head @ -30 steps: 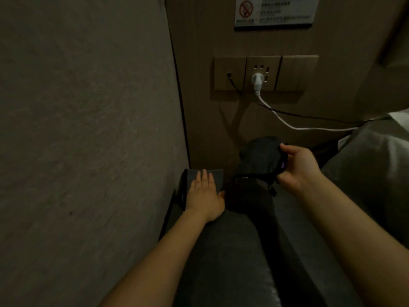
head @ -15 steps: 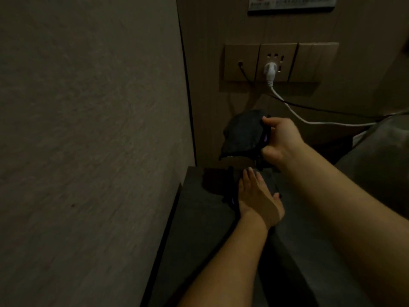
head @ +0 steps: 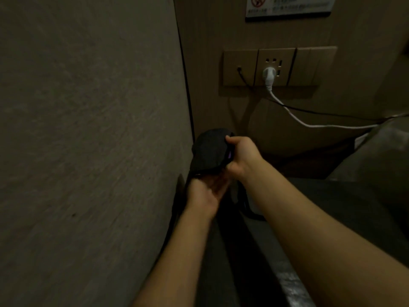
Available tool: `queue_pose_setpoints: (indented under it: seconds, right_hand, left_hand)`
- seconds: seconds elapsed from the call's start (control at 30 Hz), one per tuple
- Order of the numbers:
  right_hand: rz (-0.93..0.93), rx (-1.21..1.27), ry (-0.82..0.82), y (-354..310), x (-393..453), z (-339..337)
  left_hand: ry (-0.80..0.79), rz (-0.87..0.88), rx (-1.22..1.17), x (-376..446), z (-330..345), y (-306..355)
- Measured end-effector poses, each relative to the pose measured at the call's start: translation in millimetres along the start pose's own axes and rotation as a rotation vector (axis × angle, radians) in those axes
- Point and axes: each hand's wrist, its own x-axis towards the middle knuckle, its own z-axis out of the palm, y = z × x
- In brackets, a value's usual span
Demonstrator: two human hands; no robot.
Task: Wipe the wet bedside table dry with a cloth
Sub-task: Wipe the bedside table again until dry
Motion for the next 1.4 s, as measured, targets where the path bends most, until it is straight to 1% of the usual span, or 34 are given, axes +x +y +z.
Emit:
queue_pose_setpoints:
  seconds: [0.03, 0.1, 0.17, 0.23, 0.3, 0.33, 0.4, 0.47, 0.57, 0.7, 0.77, 0.8, 0.83, 0.9, 0.93, 1.0, 1.03, 1.07, 1.13, 1.2, 1.27, 1.4]
  right_hand:
    - [-0.002, 0.027, -0.022, 1, -1, 1]
    - [0.011, 0.036, -0.019, 5, -2, 3]
    - [0.033, 0.019, 0.028, 13, 1, -1]
    - [0.060, -0.103, 0.109, 22, 8, -6]
    - [0.064, -0.317, 0.198, 29, 16, -14]
    - [0.039, -0.463, 0.258, 32, 18, -17]
    - [-0.044, -0.755, 0.320, 38, 24, -25]
    - [-0.145, -0.970, 0.322, 44, 25, -31]
    - [-0.333, -1.166, 0.326, 53, 20, -29]
    - [-0.641, -1.525, 0.341, 51, 8, -33]
    - [-0.799, -1.569, 0.377, 35, 0, -48]
    - [-0.840, -1.583, 0.383, 26, -4, -60]
    - [-0.844, -1.613, 0.371, 18, -7, -75]
    - [-0.745, -1.738, 0.307, 11, -15, -103]
    - [-0.658, -1.813, 0.261, 12, -17, -116]
    - [-0.503, -1.925, 0.166, 18, -20, -135]
    - [-0.472, -1.946, 0.121, 21, -21, -139]
    - [-0.471, -1.945, 0.080, 22, -22, -141]
    - [-0.496, -1.914, 0.027, 23, -23, -138]
    - [-0.512, -1.906, -0.020, 24, -25, -132]
    - [-0.516, -1.948, -0.075, 27, -22, -127]
    - [-0.500, -1.987, -0.086, 31, -10, -129]
  left_hand:
    - [-0.019, -0.038, -0.109, -1, -5, 11]
    - [-0.055, -0.071, -0.136, -3, -17, 35]
    - [-0.064, -0.100, 0.008, -1, -27, 51]
    - [-0.017, -0.055, 0.204, 6, -29, 50]
    - [0.131, 0.035, 0.473, 12, -30, 46]
    - [0.203, 0.101, 0.643, 13, -32, 45]
    - [0.286, 0.242, 0.957, 16, -36, 39]
    - [0.319, 0.374, 1.184, 10, -37, 34]
    - [0.378, 0.516, 1.403, 4, -37, 30]
    - [0.434, 0.573, 1.641, -3, -34, 28]
    - [0.445, 0.655, 1.847, -8, -30, 23]
    - [0.390, 0.726, 1.904, -10, -25, 18]
    - [0.283, 0.785, 1.904, -14, -19, 14]
    - [0.028, 0.823, 1.878, -18, -4, 2]
    - [-0.122, 0.807, 1.918, -19, 4, -5]
    - [-0.412, 0.737, 2.109, -23, 23, -22]
    - [-0.521, 0.689, 2.206, -25, 28, -31]
    - [-0.579, 0.632, 2.261, -26, 30, -40]
    - [-0.576, 0.546, 2.295, -28, 30, -49]
    - [-0.524, 0.543, 2.347, -28, 26, -49]
    - [-0.456, 0.556, 2.420, -25, 23, -45]
    - [-0.445, 0.480, 2.532, -23, 24, -42]
